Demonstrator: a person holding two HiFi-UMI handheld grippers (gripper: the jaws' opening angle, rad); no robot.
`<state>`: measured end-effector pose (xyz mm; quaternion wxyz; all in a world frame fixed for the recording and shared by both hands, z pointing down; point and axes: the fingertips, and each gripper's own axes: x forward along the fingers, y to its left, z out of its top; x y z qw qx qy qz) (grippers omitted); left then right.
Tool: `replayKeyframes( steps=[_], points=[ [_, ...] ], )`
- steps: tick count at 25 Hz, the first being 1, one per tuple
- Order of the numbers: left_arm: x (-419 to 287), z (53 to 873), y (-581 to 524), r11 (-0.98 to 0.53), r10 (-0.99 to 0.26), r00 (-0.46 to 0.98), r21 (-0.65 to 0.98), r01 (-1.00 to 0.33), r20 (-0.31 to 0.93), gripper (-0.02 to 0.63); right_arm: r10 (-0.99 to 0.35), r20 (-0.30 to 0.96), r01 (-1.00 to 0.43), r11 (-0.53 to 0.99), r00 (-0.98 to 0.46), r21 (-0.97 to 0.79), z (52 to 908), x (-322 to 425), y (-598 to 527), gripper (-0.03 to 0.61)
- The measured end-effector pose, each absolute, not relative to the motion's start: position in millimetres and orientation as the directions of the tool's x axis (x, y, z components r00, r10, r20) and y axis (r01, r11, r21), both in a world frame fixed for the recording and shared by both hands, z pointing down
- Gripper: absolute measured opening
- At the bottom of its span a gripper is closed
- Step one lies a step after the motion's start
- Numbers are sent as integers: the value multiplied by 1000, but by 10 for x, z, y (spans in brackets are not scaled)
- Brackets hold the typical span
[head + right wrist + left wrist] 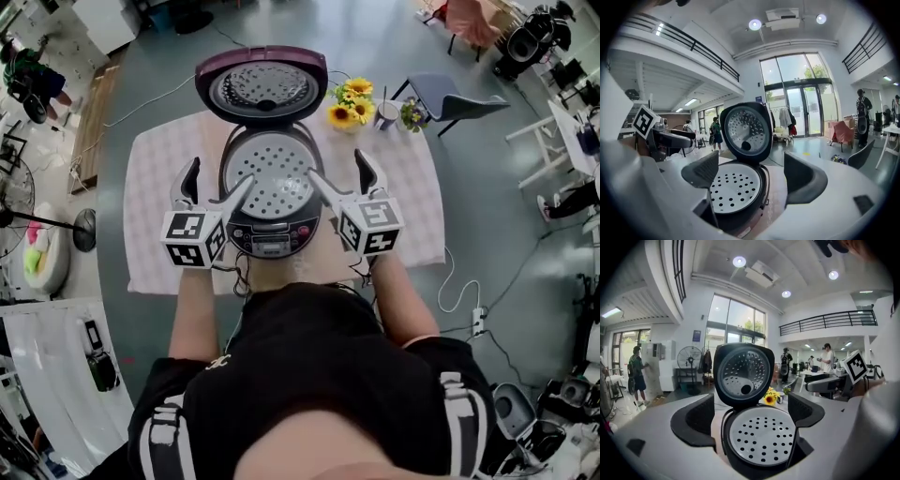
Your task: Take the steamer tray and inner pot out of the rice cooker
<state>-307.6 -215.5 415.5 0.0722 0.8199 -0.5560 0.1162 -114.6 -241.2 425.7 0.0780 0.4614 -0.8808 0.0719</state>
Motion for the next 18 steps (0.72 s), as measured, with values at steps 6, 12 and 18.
replayKeyframes(
  steps=[6, 12, 18],
  points=[
    [-3235, 4465, -2259, -382, -847, 337, -31, -924, 412, 462, -746, 374, -803, 596, -551, 5, 4583, -1340, -2538, 410],
    [-3316, 4788, -2368, -416, -771, 313, -67, -907, 554, 462, -714, 473, -797, 603, -516, 41, 4864, -1439, -2716, 410],
    [-3436, 5098, -2493, -429, -709, 296, -58, -902, 640, 462, -648, 612, -775, 626, -453, 90, 5219, -1495, -2803, 408]
  ],
)
